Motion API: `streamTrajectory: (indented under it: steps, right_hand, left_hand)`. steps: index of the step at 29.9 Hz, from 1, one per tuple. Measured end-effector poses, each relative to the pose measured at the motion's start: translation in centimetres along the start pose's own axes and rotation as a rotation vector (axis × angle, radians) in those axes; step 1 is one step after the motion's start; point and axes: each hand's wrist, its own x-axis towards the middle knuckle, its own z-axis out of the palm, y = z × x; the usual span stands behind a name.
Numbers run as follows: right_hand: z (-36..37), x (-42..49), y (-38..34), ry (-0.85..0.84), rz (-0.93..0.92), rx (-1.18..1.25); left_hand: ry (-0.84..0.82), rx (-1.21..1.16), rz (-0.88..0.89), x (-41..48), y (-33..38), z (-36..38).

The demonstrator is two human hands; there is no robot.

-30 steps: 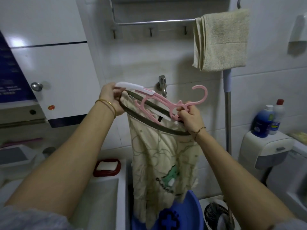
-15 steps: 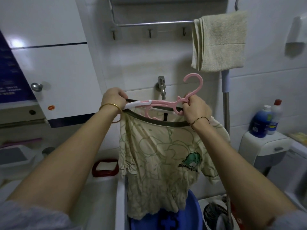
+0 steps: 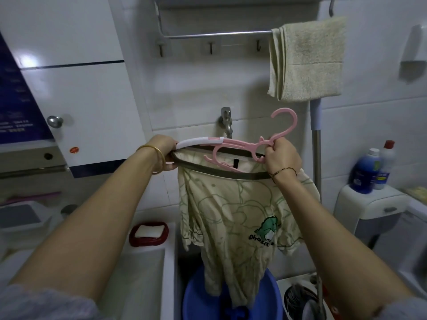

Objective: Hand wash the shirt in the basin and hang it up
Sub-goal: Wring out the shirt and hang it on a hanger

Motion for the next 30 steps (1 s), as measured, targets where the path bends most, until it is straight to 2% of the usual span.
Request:
streamTrajectory:
  steps: [2,5,9,13,17,20,25,27,30]
  right_hand:
    - [-0.2,0.0,-0.1,0.041,-0.026,-0.007]
    - [-0.4,-0.2,-0.4,0.05,-0.059,-0.043]
    - [0.0,-0.7,-1.1,0.043,-0.133,-0.149]
    - [-0.2,-1.1,-2.1,-0.075,-0.212,-0.245]
    - [-0.6,-1.6,-4.0,-0.218,-0.312,-0.328]
    - [-0.2,-2.2,-5.3,-0.247,-0.347,-0.358]
    - [-0.7,-1.9,-4.6,-0.192,-0.252,-0.307]
    - [-0.9,-1.7,-4.1,-0.201,-0.206,-0.265]
    - [-0.8,-1.3,-3.6,-0.217,-0.166,-0.213]
  left_hand:
    - [0.04,0.036,0.011,0.0,0.2,0.0]
    - [0.146,0.379,0.206,0.5,0.1,-0.1]
    - [0.325,0.613,0.426,0.4,0.0,0.3]
    - [0.376,0.734,0.606,0.5,0.0,0.4]
    - [0.343,0.696,0.735,-0.7,0.3,1.7]
    - [0.204,0.629,0.802,-2.4,0.9,3.3]
    - [-0.097,0.44,0.607,-2.9,1.2,2.4]
    - [-0.126,0.498,0.66,-2.4,0.9,1.7]
    - [-0.122,0.751,0.739,-1.8,0.1,1.7]
